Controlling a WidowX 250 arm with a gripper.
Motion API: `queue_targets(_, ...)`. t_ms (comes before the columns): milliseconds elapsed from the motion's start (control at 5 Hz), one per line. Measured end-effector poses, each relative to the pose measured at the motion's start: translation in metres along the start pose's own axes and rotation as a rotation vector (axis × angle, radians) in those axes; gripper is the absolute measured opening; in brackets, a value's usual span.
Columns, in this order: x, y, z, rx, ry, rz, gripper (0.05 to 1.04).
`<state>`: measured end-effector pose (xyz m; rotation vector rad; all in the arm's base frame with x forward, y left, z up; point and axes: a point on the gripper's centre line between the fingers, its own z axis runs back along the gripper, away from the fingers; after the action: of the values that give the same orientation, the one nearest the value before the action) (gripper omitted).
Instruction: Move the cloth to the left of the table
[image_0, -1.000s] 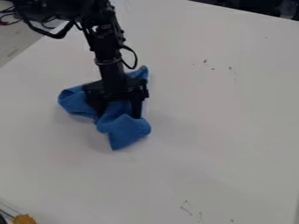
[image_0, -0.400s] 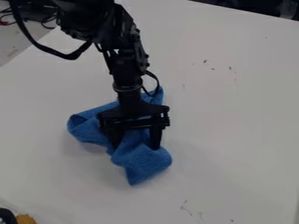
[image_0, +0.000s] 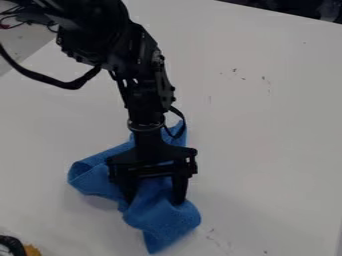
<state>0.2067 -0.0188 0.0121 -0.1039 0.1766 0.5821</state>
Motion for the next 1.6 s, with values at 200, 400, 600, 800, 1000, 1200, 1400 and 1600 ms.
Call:
queue_targets(200,-0.001,-0.002,0.005,-0.003,-0.019,-0.013,0.999)
queue_targets(400,0.001,-0.003,0.012,0.011,-0.007,-0.021,0.999)
queue_targets(600,0.002,-0.004,0.027,0.015,-0.026,-0.018,0.999)
queue_targets(800,0.003,-0.006,0.045,0.011,-0.044,-0.009,0.999)
queue_targets(1000,0.003,-0.01,0.064,0.004,-0.052,0.0,0.999)
queue_targets(1200,0.003,-0.016,0.075,0.014,-0.047,-0.001,0.999)
queue_targets(1400,0.007,-0.022,0.084,-0.004,-0.058,-0.016,0.999)
queue_targets(1600,0.018,-0.025,0.083,0.006,-0.032,-0.039,0.999)
